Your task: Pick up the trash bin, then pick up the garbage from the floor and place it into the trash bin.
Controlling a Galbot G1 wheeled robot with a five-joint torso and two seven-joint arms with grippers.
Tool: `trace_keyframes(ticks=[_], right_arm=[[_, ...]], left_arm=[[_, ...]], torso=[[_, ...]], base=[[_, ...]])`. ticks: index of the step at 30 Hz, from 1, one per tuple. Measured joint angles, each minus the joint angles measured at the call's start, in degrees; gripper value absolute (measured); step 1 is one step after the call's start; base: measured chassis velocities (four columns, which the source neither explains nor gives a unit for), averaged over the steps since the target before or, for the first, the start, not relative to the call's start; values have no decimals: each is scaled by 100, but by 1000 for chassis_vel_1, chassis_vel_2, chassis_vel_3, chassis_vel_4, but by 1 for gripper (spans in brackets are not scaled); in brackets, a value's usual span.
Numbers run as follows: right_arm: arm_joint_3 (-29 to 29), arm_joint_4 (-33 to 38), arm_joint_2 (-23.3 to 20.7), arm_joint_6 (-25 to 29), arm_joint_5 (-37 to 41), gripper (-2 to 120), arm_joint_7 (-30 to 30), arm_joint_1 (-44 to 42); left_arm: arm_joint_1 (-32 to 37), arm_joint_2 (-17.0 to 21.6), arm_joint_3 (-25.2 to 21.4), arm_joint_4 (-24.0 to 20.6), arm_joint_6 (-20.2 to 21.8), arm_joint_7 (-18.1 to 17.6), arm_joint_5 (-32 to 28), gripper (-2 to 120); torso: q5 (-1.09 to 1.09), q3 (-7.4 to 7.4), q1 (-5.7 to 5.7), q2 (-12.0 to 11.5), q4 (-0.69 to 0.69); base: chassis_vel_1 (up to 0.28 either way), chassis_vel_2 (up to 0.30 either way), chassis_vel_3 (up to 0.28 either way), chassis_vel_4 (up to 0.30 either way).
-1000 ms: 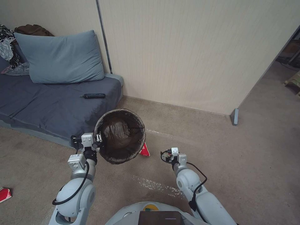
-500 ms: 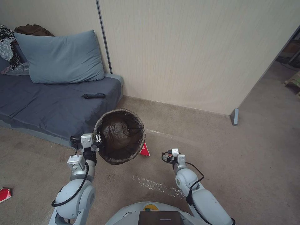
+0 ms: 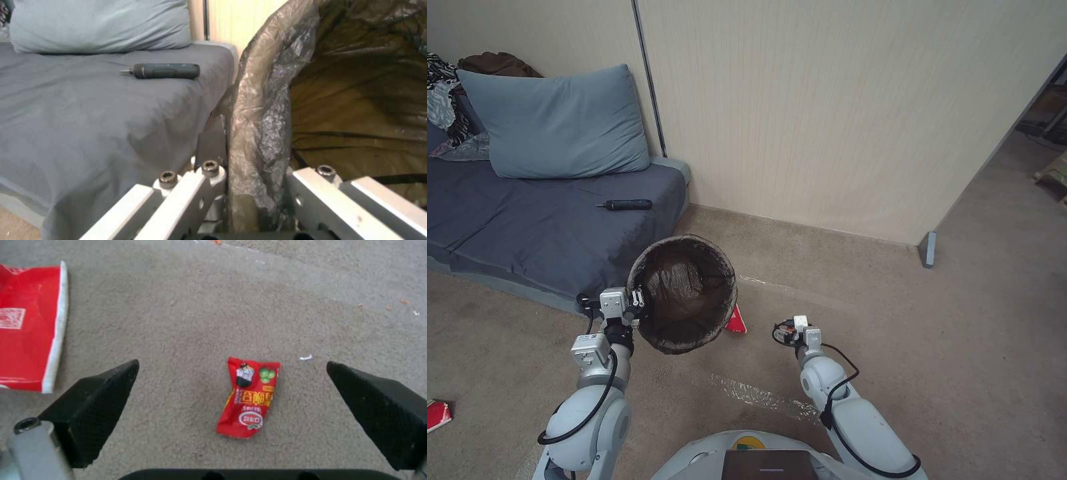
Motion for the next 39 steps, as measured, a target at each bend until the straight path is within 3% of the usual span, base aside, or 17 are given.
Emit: trace_keyframes(ticks=[39], right_arm=[[172,-1551,324,761,-672,100,-287,433]], left_arm=[[103,-33,-9,0,-43,-9,106,3]], torso=[[0,0,0,0,0]], base=[[0,0,0,0]])
